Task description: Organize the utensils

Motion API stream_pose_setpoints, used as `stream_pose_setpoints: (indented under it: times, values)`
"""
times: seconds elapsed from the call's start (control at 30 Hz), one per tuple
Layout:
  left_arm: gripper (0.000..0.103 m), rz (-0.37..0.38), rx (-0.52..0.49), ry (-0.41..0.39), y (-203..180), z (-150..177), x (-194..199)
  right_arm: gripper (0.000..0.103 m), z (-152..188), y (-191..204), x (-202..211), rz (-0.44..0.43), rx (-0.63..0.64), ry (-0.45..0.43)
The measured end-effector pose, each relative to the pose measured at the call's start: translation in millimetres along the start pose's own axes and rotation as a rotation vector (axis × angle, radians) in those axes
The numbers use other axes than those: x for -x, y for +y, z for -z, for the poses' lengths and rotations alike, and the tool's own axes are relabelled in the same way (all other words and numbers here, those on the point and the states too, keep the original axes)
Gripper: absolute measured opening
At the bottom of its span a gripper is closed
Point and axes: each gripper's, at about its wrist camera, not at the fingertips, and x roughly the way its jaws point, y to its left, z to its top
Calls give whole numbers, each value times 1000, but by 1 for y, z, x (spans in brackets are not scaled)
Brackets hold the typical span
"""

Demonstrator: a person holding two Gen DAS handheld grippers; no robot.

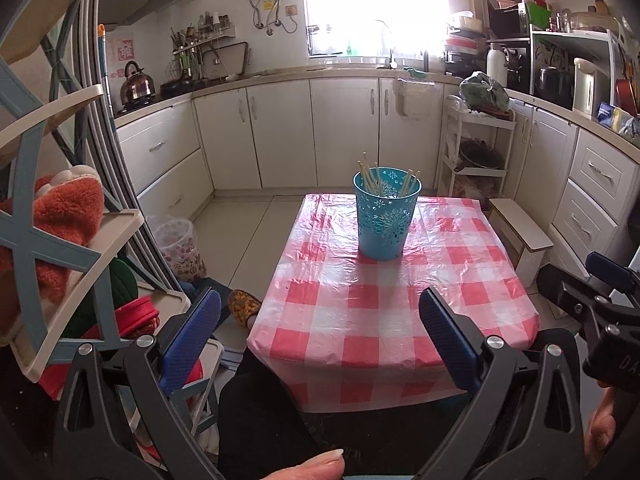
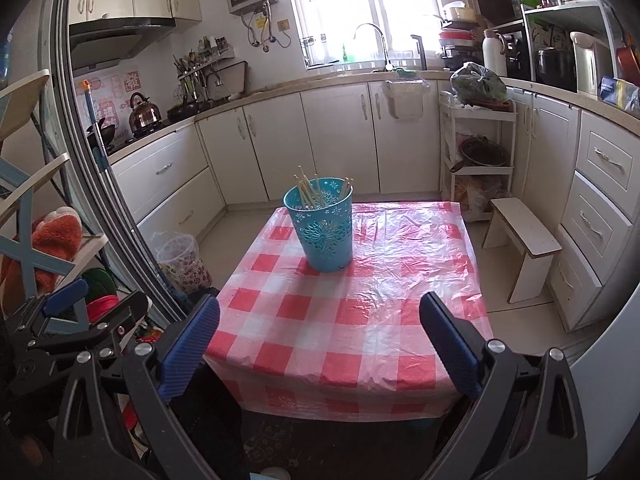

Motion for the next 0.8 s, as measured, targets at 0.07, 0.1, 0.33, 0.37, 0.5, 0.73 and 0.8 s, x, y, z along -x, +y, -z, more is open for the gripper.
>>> stream_pose_setpoints:
  times: [0.07,0.1,0.33,0.37,0.5,0.73,0.8]
  values:
    - [95,4,0,-7,1,4,11,96,4,2,13,-8,-22,2]
    - [95,2,1,-12,1,5,17,96,6,3,19,-17,-39,7]
    - [95,-19,11,-50,3,19,63,96,37,22,73,-53,-59,-59]
    - [95,-16,16,-61,3,20,70,96,40,26,80,-61,-47,-74]
    - [95,-13,25,-109,7,21,98,96,43,28,99,-65,-49,-127]
    - [95,-3,50,-144,15,24,122,96,46,38,115,-70,-24,-156]
    - [95,-2,53,-144,17,26,123,96,48,41,117,-70,-11,-159]
